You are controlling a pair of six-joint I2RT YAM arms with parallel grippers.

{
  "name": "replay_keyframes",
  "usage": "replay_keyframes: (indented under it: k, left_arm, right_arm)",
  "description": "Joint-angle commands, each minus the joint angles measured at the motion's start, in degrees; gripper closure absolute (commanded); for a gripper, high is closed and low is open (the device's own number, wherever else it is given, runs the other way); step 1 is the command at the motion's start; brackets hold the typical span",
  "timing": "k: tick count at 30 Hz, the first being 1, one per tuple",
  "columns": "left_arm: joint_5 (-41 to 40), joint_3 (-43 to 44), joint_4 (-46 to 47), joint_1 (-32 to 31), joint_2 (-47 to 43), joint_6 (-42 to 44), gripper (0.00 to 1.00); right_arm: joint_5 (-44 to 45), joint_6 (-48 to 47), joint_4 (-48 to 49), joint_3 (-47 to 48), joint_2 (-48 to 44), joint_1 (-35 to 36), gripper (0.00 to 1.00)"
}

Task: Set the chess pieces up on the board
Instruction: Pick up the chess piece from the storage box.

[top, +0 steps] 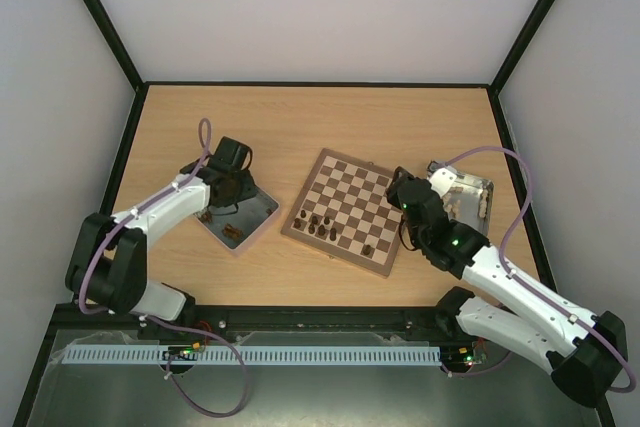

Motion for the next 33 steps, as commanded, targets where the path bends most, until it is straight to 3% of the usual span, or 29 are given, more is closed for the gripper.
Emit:
replay_keyframes:
  k: [1,14,22,33]
  left_arm:
    - [1.1,-0.3,2.9,1.9,3.2,2.0,0.62]
    - [-2.3,7.8,-0.1,4.4,15.9,9.4,0.7]
    - [-1.6,10.0,-2.0,5.4,19.2,12.2,0.66]
    - [0.2,8.0,-0.6,5.6,20.7,12.8,0.79]
  right_arm:
    - [1.0,0.1,1.5,-0.4,0.7,-0.2,0.5]
    - [1.2,0.2,0.9,-0.3,0.4,-0.1,0.5]
    - [1.3,0.2,1.0,-0.3,0.6,-0.1,0.5]
    - [1.1,0.1,1.1,-0.1,0.7,-0.2,0.5]
